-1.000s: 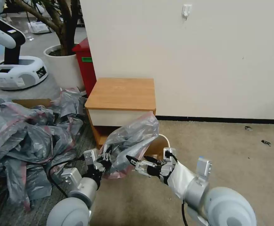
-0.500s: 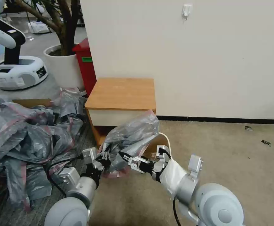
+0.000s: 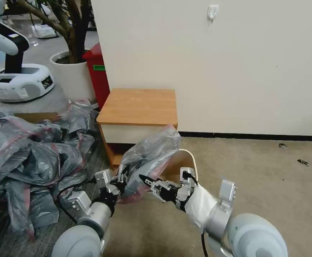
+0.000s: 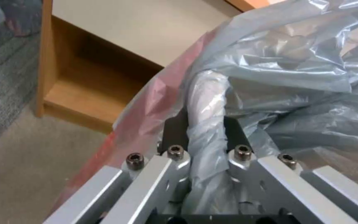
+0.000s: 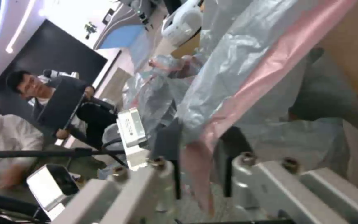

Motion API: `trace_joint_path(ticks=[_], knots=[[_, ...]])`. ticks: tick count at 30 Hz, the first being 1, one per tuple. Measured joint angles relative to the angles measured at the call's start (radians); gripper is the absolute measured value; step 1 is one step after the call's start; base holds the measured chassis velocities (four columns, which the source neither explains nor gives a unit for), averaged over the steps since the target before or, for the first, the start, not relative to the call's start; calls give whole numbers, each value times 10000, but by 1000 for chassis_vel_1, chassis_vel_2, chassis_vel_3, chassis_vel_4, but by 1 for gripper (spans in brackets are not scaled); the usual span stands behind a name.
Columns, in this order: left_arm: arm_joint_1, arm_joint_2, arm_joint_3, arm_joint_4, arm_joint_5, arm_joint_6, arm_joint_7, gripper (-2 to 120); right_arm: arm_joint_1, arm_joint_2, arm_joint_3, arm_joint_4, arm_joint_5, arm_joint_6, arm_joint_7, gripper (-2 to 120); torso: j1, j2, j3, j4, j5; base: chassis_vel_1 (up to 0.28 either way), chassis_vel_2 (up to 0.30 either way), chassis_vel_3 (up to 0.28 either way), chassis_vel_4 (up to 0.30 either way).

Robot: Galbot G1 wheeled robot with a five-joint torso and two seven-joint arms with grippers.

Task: Pick up the garbage bag from the table and place it over the trash can.

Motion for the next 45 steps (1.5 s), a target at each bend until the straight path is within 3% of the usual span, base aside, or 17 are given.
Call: trace_joint_path(ticks=[6,14,24,39,45], knots=[[-19,-22,-52,122,-37,1,-20,6,-86,-220,168,191,-69,25,7,0,0,0,0,0,1,0,0,0,0],[-244,-44,-342,216,-1009,97,-421,6,-360,-475,306,362,-243,128,70,0,0,0,0,-1,0,0,0,0,0],[-598,356,-1302,307,-2358,314,-730,6,-570,-513,544,384,-263,302,562,0,0,0,1,0,0,0,0,0,0],[-813,440,-1370,604,-2548,383,-748,6,-748,-340,834,379,-291,431,1225,0,0,0,0,0,0,0,0,0,0],[-1035,495,-1324,750,-2629,384,-893,6,-1517,-153,1081,374,-829,119,1295,24,0,0,0,0,-1,0,0,0,0]])
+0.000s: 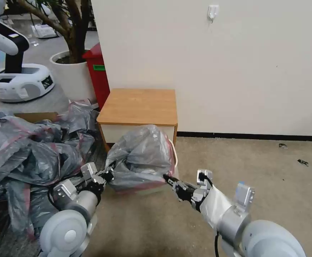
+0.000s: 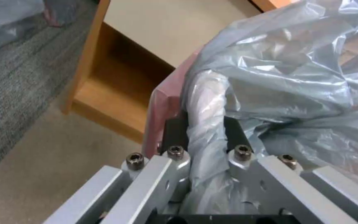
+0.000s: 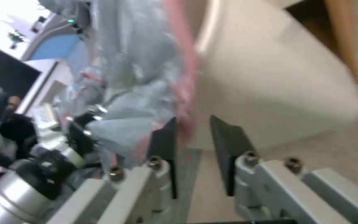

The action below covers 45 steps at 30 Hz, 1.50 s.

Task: Pick up the garbage bag from the table and place it over the trash can.

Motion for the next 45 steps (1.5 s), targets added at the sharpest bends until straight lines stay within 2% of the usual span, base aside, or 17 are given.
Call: trace_joint_path(ticks=[1,4,8,10,12,14,15,18,19,21,24,31,41,44,45], knots=[[0,0,0,0,0,0,0,6,0,0,0,0,0,0,0,24,0,0,0,0,0,0,0,0,0],[-132,111,-4,51,-54,0,-27,6,-410,236,200,-4,-508,133,-87,38,0,0,0,-1,0,0,0,0,0],[-182,174,-11,113,-64,0,-30,6,-562,415,361,-5,-978,408,-248,46,0,0,0,-1,0,0,0,0,0],[-221,215,-4,220,-59,0,-39,6,-744,615,750,-8,-1728,806,-848,58,1,0,0,0,0,0,0,0,0],[-224,223,2,234,-54,0,-42,6,-801,660,899,-9,-1932,939,-1065,61,0,0,0,-1,0,0,0,0,0],[-214,251,21,241,2,-1,-44,6,-861,776,1226,-10,-2284,1287,-1486,72,0,0,0,-1,0,0,0,0,0],[-214,251,21,241,2,-1,-44,6,-861,776,1226,-10,-2284,1287,-1486,72,0,0,0,-1,0,0,0,0,0],[-156,333,122,215,319,0,28,6,-388,1069,1439,-11,-2103,1613,-1612,89,1,0,0,-1,0,0,0,0,0],[-156,333,122,215,319,0,28,6,-388,1069,1439,-11,-2103,1613,-1612,89,1,0,0,-1,0,0,0,0,0],[-133,395,353,177,621,-3,142,6,434,1567,1182,-157,-1898,1881,-2019,97,1,0,0,2,-1,0,0,0,0],[-139,425,543,109,948,-22,253,6,881,2013,843,-780,-2211,1970,-2583,100,0,-1,1,0,0,0,0,0,0],[-57,545,759,-35,1546,-62,515,6,1433,2636,411,-1737,-2906,2222,-3059,100,0,0,0,1,0,0,0,0,0],[-2,553,870,-130,1605,-111,551,6,1530,2738,422,-2088,-3085,2463,-3246,98,0,1,1,0,0,0,0,0,0],[-14,540,902,-144,1604,-121,551,6,1556,2755,390,-2136,-3111,2517,-3258,95,1,1,0,0,0,0,0,0,0],[-17,538,909,-166,1600,-125,551,6,1564,2767,376,-2143,-3124,2529,-3261,89,0,1,1,0,0,0,0,0,0]])
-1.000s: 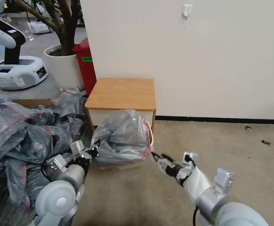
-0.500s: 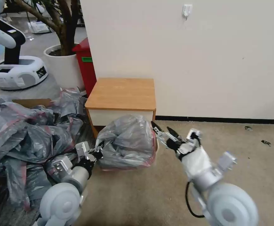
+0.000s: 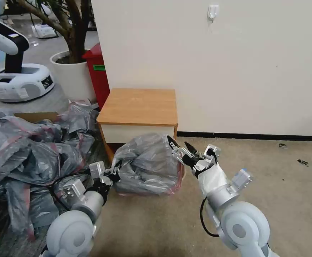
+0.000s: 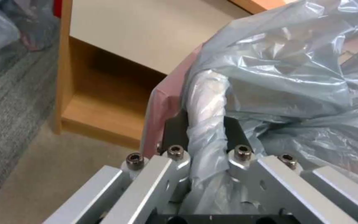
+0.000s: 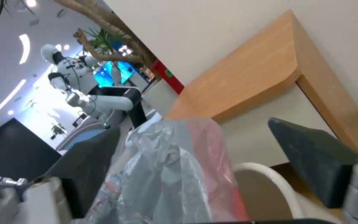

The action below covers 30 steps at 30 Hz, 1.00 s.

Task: Pick up the garbage bag from the table and place it over the trash can.

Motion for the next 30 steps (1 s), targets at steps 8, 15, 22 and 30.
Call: trace_joint_path(ticks=[8,15,22,30], knots=[[5,-8,13,-43,-21,-10,-2,6,-12,-18,-122,-8,-201,-1,-48,61,0,0,0,0,0,0,0,0,0],[-97,-6,94,-36,-48,-18,-3,6,-46,-49,-211,41,-303,-37,-151,32,0,0,-1,0,0,0,0,0,0],[-161,4,151,30,-55,-23,-2,6,-30,-51,-199,64,-340,-37,-179,7,0,0,0,0,0,0,0,0,0],[-117,-4,187,46,-65,-24,37,6,181,-93,32,152,-222,-5,-25,0,0,0,-1,0,1,0,0,0,0]])
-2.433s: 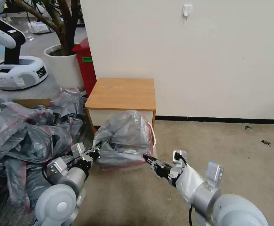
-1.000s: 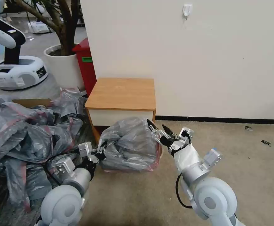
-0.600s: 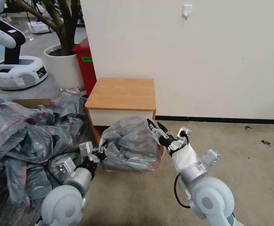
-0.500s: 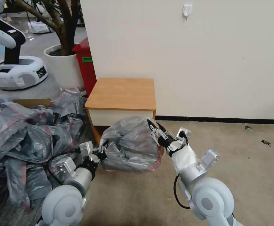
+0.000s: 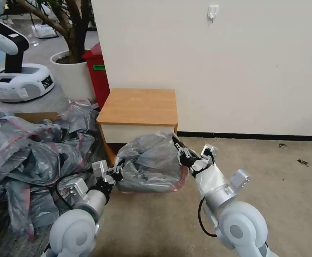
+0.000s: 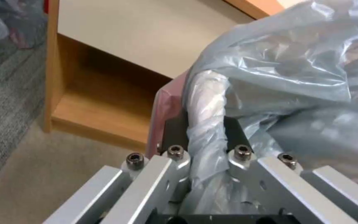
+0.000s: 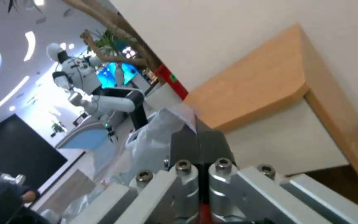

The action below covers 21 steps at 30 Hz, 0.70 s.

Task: Pick up the garbage bag from the table and place it over the trash can.

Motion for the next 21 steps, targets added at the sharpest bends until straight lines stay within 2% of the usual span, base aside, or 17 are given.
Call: trace_joint_path(ticks=[3,4,5,7,12,20,21], knots=[[74,-28,20,-28,-5,0,60,6,182,-142,138,40,310,-67,377,0,0,0,1,0,0,0,0,0,0],[146,-53,22,-76,-7,0,168,6,387,-352,290,72,650,-395,968,0,0,0,0,1,0,0,0,0,0],[146,-53,22,-76,-7,0,168,6,387,-352,290,72,650,-395,968,0,0,0,0,1,0,0,0,0,0],[232,-102,16,-124,-20,5,290,6,568,-649,512,116,1123,-941,1763,0,0,0,0,0,1,0,0,0,0],[271,-220,-149,-137,-357,19,488,6,420,-1056,774,157,1720,-1533,2566,0,0,0,1,0,1,0,0,0,0],[-8,-267,-265,-87,-1281,90,342,6,-89,-1265,845,446,2127,-1685,2767,0,0,0,1,0,0,0,0,0,0],[-152,-292,-307,-48,-1778,125,157,6,-232,-1277,842,547,2149,-1636,2795,0,0,0,0,0,0,0,0,0,0]])
